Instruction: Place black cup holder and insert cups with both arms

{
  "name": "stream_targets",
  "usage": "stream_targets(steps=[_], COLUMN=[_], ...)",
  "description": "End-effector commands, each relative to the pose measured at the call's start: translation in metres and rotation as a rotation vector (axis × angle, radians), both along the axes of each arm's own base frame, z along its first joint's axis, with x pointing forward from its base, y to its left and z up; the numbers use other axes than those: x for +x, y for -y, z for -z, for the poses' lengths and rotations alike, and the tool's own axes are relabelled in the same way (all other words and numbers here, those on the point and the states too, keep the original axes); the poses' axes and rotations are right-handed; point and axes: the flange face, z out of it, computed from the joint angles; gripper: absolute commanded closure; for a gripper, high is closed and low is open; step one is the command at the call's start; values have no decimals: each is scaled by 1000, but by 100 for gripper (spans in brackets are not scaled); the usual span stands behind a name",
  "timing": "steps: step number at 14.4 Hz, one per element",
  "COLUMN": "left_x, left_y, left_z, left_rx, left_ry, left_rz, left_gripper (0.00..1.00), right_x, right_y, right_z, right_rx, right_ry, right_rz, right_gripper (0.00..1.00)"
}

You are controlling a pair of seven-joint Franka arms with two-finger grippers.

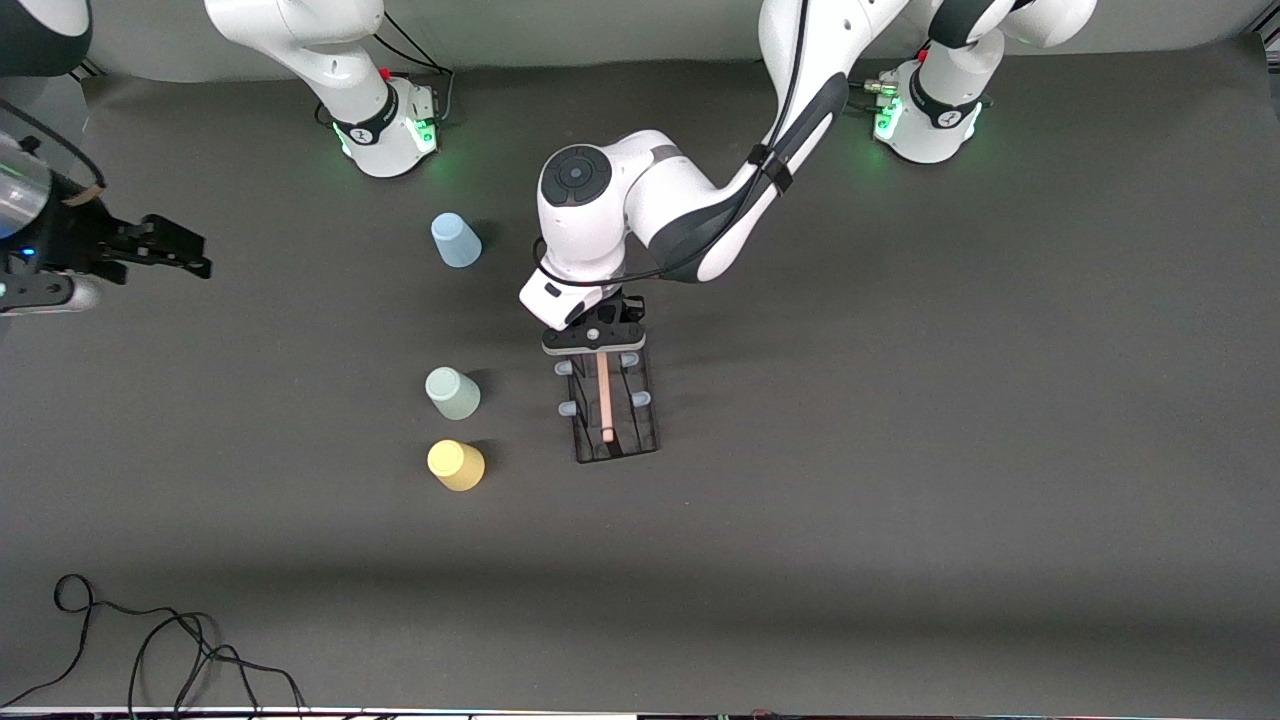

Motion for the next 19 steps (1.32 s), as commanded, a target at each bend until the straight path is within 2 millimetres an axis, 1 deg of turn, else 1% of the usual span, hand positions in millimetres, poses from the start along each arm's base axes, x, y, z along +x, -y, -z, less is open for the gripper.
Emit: stream_targets(steps=[1,2,3,4,5,6,7,8,9,10,12,14,15,17,18,19], left_x=[7,11,18,25,30,35,40,41,41,46,63,79,83,86,87,86], left_y=[-2,-11,-30,-55,-79,-108,-145,-182,-217,-255,-328,-403,-435,-498,-525,-545], left_z=[-18,-31,-51,-75,-95,-116,-131,-142,-151,-159,-168,-184,-190,-202,-207,-214], left_rx=[14,15,24,25,1,-25,-30,-23,-13,-9,7,15,16,20,19,17], left_ry=[40,45,32,19,-10,-29,-34,-35,-34,-35,-99,-120,-131,-140,-140,-138], left_rz=[3,5,10,15,14,24,29,28,45,57,107,137,160,196,206,205], left_gripper=[0,0,0,0,0,0,0,0,0,0,0,0,0,0,0,0], right_x=[3,5,5,6,8,9,11,10,11,11,14,19,20,23,22,17], right_y=[-10,-15,-26,-37,-44,-56,-66,-77,-84,-90,-102,-115,-120,-119,-119,-122], right_z=[15,29,42,60,78,99,117,140,161,184,229,269,287,320,337,355], right_rx=[61,62,65,65,64,62,64,65,67,66,72,95,92,86,85,83], right_ry=[-9,-5,14,30,50,69,99,119,138,144,144,144,137,140,155,165], right_rz=[22,16,-1,-14,-3,23,37,40,39,33,52,72,66,73,79,74], right_gripper=[0,0,0,0,0,0,0,0,0,0,0,0,0,1,0,0])
